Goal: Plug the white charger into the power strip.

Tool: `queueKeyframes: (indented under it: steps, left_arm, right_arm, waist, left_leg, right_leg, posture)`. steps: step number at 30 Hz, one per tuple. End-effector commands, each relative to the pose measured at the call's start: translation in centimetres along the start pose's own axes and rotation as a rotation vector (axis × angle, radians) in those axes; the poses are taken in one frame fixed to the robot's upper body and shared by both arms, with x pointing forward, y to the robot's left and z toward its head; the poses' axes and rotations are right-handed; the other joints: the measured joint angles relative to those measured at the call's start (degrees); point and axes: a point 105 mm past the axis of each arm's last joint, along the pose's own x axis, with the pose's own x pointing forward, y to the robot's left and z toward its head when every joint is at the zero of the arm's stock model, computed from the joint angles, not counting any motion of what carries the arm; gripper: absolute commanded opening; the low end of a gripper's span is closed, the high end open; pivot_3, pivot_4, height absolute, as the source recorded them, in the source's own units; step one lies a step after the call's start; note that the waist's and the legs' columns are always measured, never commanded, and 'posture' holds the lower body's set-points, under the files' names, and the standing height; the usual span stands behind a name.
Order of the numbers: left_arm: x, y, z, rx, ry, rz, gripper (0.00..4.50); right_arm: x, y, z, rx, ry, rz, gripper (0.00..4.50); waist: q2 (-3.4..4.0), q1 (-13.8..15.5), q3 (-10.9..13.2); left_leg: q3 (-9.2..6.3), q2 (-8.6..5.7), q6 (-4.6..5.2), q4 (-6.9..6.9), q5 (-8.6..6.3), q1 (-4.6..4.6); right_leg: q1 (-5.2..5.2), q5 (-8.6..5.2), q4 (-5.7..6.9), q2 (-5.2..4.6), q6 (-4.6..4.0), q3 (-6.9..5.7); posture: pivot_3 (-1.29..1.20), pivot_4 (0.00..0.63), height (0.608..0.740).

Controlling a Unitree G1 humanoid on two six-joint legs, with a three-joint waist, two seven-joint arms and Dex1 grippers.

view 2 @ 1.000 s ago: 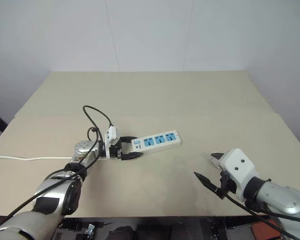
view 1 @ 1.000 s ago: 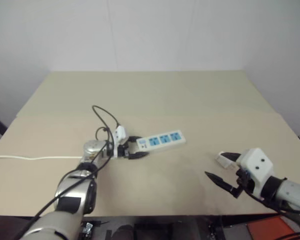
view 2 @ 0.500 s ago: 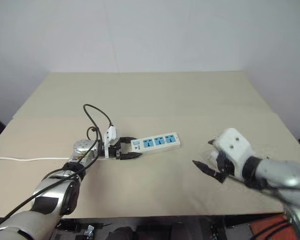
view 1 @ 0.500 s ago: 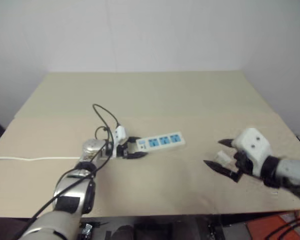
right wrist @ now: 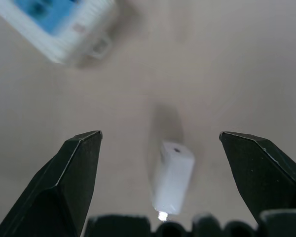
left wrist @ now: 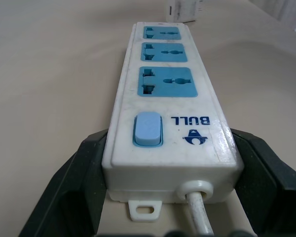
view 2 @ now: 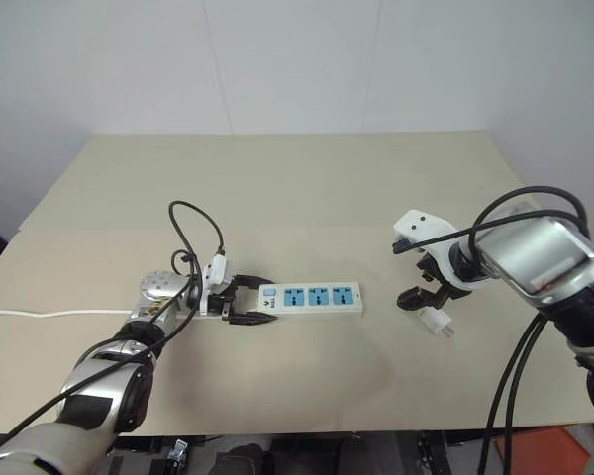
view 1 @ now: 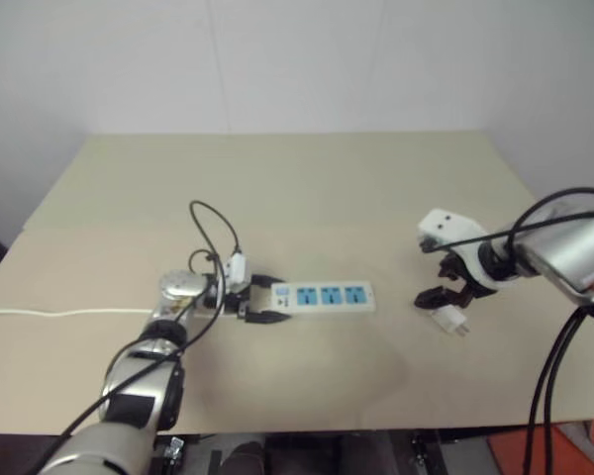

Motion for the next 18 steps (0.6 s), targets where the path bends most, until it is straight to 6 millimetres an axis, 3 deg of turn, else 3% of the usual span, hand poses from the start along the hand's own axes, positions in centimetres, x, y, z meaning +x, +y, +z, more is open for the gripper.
queueKeyframes:
  steps: [1, 18]
  left_arm:
    - [0.0, -0.5, -0.2, 0.011, 0.010, -0.028, 3.26]
    - [0.4, -0.7, -0.6, -0.007, 0.005, -0.007, 3.26]
  right_arm:
    - [-0.2, -1.2, 0.5, 0.002, 0.011, -0.029, 4.50]
    - [2.5, -1.4, -1.4, 0.191, 0.091, 0.032, 4.50]
  waist:
    - [0.04, -0.03, -0.02]
    - [0.26, 0.12, -0.16]
  left_leg:
    - [-0.01, 0.00, 0.01, 0.00, -0.01, 0.01]
    - [-0.02, -0.01, 0.01, 0.16, 0.00, 0.06]
  right_leg:
    - [0.01, 0.00, 0.00, 0.01, 0.00, 0.00]
    - [0.05, 0.02, 0.15, 0.03, -0.02, 0.00]
  posture:
    - [0.00, 0.150, 0.740]
    - [0.00, 0.150, 0.740]
